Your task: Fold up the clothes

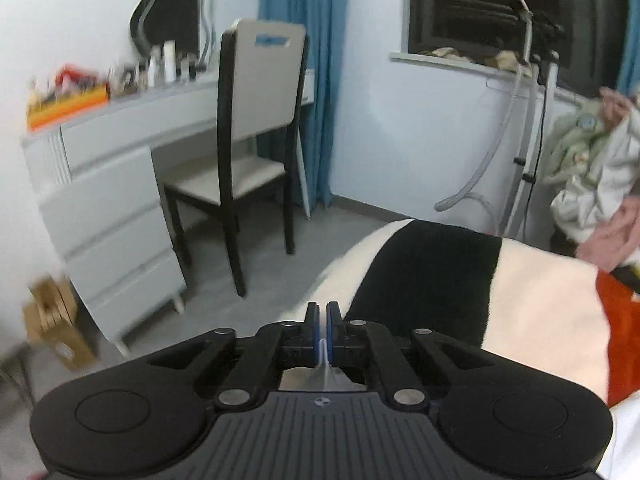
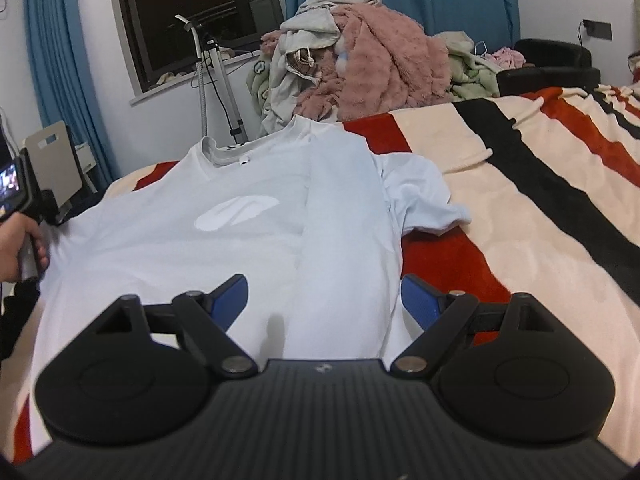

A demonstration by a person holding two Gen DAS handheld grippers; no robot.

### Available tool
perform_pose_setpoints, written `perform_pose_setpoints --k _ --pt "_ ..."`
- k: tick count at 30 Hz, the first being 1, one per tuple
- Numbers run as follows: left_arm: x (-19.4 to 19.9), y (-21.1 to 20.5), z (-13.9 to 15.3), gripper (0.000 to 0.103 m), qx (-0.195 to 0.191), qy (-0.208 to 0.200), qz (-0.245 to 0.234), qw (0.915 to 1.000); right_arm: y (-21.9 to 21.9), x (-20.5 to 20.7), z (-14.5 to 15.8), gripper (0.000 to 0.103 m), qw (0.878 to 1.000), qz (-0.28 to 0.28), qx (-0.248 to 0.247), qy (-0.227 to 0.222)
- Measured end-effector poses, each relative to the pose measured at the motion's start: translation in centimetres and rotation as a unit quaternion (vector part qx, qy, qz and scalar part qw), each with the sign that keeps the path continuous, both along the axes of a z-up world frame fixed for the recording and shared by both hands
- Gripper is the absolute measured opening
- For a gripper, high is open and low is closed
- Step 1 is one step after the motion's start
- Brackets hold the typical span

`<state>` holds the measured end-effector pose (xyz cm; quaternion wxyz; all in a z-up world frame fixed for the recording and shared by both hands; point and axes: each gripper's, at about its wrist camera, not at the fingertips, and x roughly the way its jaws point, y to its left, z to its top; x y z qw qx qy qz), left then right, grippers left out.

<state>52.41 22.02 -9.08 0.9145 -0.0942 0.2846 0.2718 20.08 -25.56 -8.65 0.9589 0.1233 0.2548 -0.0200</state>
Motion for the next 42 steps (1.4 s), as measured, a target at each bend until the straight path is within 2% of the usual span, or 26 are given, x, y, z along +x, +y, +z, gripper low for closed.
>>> perform_pose_setpoints --k 2,3,5,7,9,14,20,25,27,34,37,42 --pt "-1.0 0.3 0.5 0.014 0.007 -0.003 -0.009 0.9999 -0.2 0.2 0.0 0.085 1.000 -0.001 -0.002 -0.004" --pt "-1.6 0.3 0.8 0.026 0.004 0.001 -0.010 0.9999 -0.2 0.3 -0.1 0.085 1.000 -0.001 0.001 -0.004" --pt "-2.9 0.5 1.6 0.038 -0.013 0.008 -0.017 0.9997 -0.2 0.4 -0.1 0.085 1.000 0.000 0.006 -0.003" --pt "-4.9 0.3 2.5 0.040 -0.034 0.016 -0.033 0.9987 -0.1 0.5 -0.1 0.085 1.000 0.002 0.011 -0.002" --pt "-7.9 -1.3 3.4 0.048 -0.025 0.020 -0.059 0.9978 0.3 0.1 0.1 0.085 1.000 0.005 0.009 -0.005" --pt "-19.0 -6.6 4.8 0.056 -0.025 0.031 -0.142 0.9891 1.9 -1.2 0.8 0.085 0.999 0.031 -0.012 -0.016" --pt "-32.6 -11.7 4.3 0.058 -0.068 0.060 -0.220 0.9714 2.7 -4.4 2.8 0.085 0.998 0.049 -0.020 -0.043" --pt "-41.1 -14.9 2.8 0.060 -0.088 0.058 -0.261 0.9595 2.9 -7.5 4.0 0.085 0.997 0.056 -0.025 -0.047" --pt "-43.4 -15.3 1.9 0.060 -0.105 0.069 -0.272 0.9540 2.9 -8.4 4.3 0.085 0.997 0.058 -0.024 -0.043" --pt "-46.6 -14.7 0.9 0.057 -0.155 0.088 -0.281 0.9429 2.6 -9.1 4.8 0.085 0.997 0.043 -0.043 -0.042" --pt "-48.2 -15.3 0.6 0.053 -0.156 0.096 -0.298 0.9366 1.3 -9.3 5.1 0.085 0.999 0.023 -0.027 -0.038" --pt "-49.9 -17.4 0.6 0.048 -0.158 0.109 -0.342 0.9197 -0.8 -9.7 5.5 0.085 0.999 -0.001 0.011 -0.032"
